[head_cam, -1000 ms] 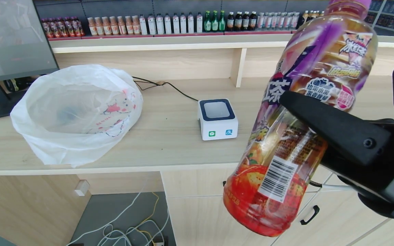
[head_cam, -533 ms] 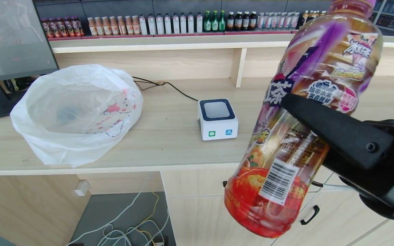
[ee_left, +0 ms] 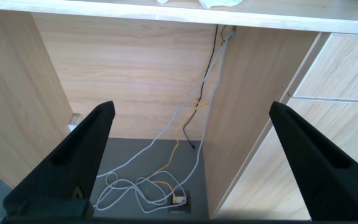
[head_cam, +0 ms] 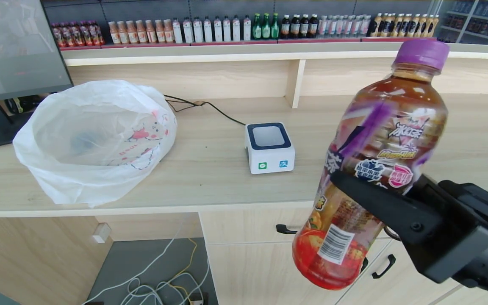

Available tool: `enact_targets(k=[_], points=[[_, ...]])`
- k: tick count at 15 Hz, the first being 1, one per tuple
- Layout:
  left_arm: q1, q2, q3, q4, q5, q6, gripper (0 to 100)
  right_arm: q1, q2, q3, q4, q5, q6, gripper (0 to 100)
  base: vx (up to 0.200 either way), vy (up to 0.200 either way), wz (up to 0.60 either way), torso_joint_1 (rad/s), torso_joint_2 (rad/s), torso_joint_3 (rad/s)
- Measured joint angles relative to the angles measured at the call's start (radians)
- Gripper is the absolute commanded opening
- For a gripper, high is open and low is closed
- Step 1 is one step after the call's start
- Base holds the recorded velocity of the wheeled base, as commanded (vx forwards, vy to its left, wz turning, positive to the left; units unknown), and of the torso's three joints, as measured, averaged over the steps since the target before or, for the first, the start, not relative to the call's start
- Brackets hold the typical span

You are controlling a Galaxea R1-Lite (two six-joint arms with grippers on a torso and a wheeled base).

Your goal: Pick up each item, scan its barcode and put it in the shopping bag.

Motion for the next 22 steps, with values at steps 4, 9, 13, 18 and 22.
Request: enact_targets(k=[4,9,13,18,22], points=[[0.000,0.000,0.000,0.000,0.000,0.000,100,-0.125,-0.001,0.009,0.003,-0.113,-0.120,0,0.000,0.000,0.00,0.000,0.00,0.000],[0.000,0.000,0.000,0.000,0.000,0.000,100,-0.184,-0.029,0.019,0.003,-0.263,-0.333,0,0.000,0.000,0.00,0.000,0.00,0.000],[0.000,0.000,0.000,0.000,0.000,0.000,100,-0.186,-0.050,0.042,0.003,-0.420,-0.425,0,0.000,0.000,0.00,0.000,0.00,0.000],[0.000,0.000,0.000,0.000,0.000,0.000,100,-0.190,-0.043,0.000,-0.006,-0.548,-0.455,0,0.000,0.000,0.00,0.000,0.00,0.000],[0.000,0.000,0.000,0.000,0.000,0.000,100,-0.204,-0.024,-0.031,-0.023,-0.550,-0.457,0,0.000,0.000,0.00,0.000,0.00,0.000]])
